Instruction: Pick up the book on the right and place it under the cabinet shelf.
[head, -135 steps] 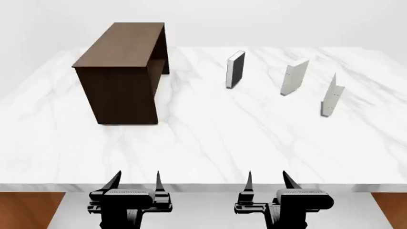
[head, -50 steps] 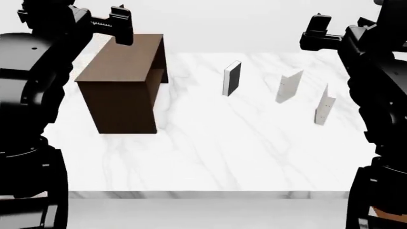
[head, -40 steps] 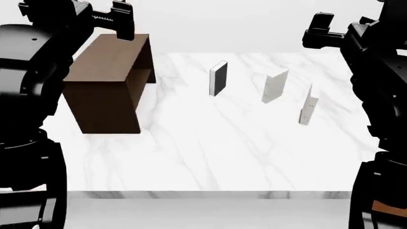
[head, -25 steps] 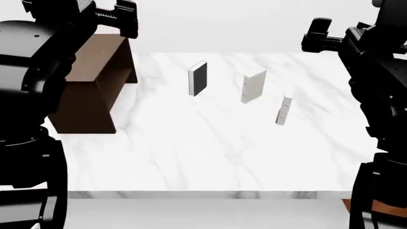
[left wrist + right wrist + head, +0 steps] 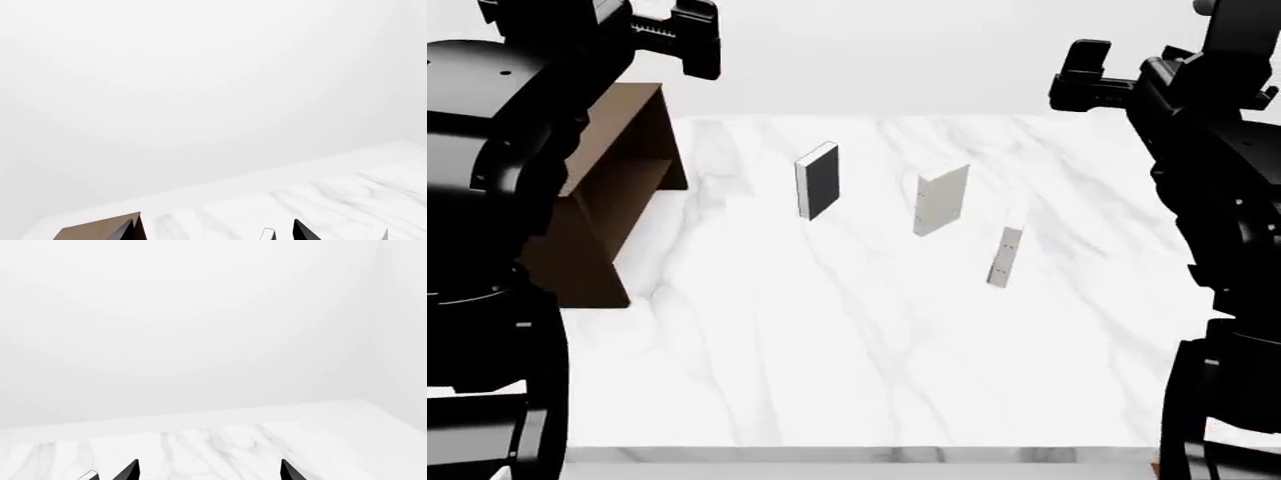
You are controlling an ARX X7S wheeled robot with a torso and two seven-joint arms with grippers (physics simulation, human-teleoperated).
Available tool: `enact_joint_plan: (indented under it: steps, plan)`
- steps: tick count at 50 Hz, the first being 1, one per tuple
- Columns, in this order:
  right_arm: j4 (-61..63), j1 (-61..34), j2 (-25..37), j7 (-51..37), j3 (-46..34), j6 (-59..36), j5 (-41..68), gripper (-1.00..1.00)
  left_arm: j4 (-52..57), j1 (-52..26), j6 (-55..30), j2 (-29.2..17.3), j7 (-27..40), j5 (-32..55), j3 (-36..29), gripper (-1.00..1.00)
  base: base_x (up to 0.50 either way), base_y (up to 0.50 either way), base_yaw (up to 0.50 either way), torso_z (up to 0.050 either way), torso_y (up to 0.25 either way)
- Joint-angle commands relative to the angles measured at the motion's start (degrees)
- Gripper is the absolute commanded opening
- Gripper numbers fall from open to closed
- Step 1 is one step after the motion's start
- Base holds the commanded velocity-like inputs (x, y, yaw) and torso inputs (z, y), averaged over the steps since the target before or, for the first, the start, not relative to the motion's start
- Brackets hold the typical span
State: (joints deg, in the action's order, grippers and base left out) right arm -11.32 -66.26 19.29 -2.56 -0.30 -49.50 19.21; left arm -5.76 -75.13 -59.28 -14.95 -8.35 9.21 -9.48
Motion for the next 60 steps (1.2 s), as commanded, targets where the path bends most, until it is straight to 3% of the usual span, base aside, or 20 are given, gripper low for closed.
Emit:
enact_joint_plan:
  steps: [1, 60]
  plan:
    - [0.03, -0.21, -0.40, 0.30, -0.51, -0.11, 0.49, 1.00, 0.18, -0.13, -0.35, -0.14, 0.11, 0.25, 0.04, 1.00, 0.50, 0.00, 0.00, 0.000, 0.000]
    - [0.40, 0.88, -0.33, -0.23, -0.66, -0.41, 1.79, 1.00, 0.09, 0.50, 0.21, -0.15, 0.90, 1.76, 0.16, 1.00, 0.47, 0.00, 0.00, 0.000, 0.002]
